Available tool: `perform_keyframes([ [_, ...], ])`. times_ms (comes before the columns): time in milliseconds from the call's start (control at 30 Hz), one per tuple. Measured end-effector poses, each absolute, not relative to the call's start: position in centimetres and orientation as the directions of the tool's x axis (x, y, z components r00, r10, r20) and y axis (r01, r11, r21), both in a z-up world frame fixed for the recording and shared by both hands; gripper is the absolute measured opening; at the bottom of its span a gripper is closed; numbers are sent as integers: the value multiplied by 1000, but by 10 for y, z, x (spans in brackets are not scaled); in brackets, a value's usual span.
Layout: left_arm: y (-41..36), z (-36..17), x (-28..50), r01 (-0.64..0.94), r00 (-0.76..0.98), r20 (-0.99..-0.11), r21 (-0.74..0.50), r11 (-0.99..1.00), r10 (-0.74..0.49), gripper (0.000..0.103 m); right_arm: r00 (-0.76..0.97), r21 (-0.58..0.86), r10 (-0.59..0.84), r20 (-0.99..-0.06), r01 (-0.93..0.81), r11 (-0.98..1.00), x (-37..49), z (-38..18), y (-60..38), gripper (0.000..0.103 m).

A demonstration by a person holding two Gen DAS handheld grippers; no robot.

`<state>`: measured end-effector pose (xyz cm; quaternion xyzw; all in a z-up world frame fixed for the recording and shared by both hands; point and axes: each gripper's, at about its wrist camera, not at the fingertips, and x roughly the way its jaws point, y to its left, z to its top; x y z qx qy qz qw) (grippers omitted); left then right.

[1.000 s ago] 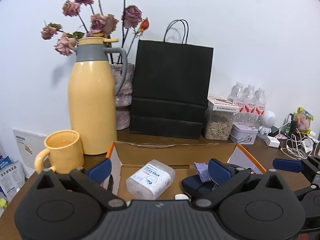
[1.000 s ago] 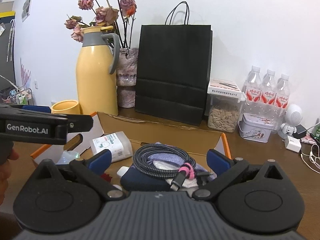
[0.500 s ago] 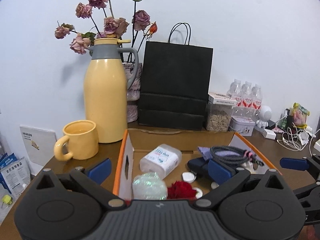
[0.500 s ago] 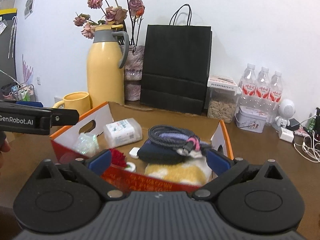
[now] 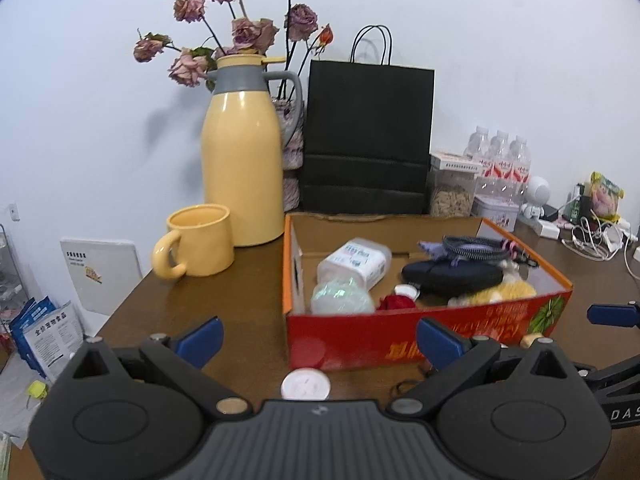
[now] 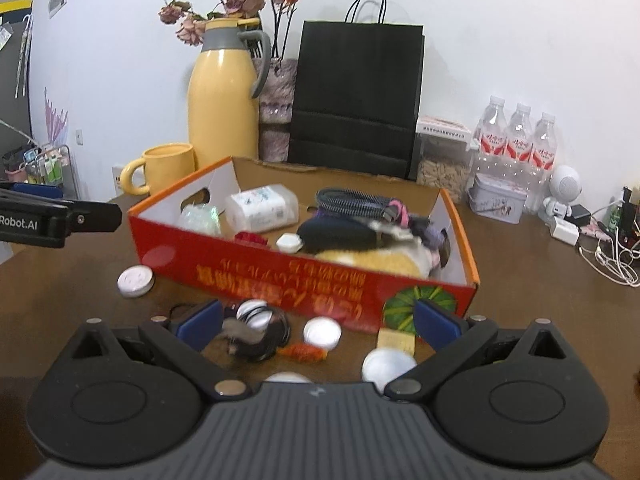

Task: Organize objects
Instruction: 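Open the right tool to release the cable into the box and withdraw both tools, then grasp a white round cap with the left tool while the right tool grasps another white cap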

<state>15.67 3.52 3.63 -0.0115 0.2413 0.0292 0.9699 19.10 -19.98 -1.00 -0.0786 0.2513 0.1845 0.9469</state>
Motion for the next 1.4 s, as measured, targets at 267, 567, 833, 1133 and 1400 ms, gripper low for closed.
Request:
perform_keyframes([
  [267, 49, 15, 140, -55, 846, -530, 13, 998, 54, 103, 777, -59, 302, -552, -398, 916, 175, -29, -193, 103],
  [567, 62, -7, 142, -36, 802, -596, 40, 999, 53, 103, 745, -59, 268, -610, -380, 923, 170, -54, -191, 103],
  [833, 67, -18, 162, -18, 774, -631, 52, 999, 46, 103, 742, -46, 246, -624, -348, 936, 176, -61, -193, 103],
  [1133, 71, -33, 193, -19, 730, -682, 50, 999, 48, 103, 739, -20, 232, -633, -315, 949, 187, -67, -196, 103],
  [1400, 71, -38, 211, -8, 716, -698, 21, 1000, 20, 101, 737, 3, 231, -635, -296, 955, 191, -69, -199, 101],
])
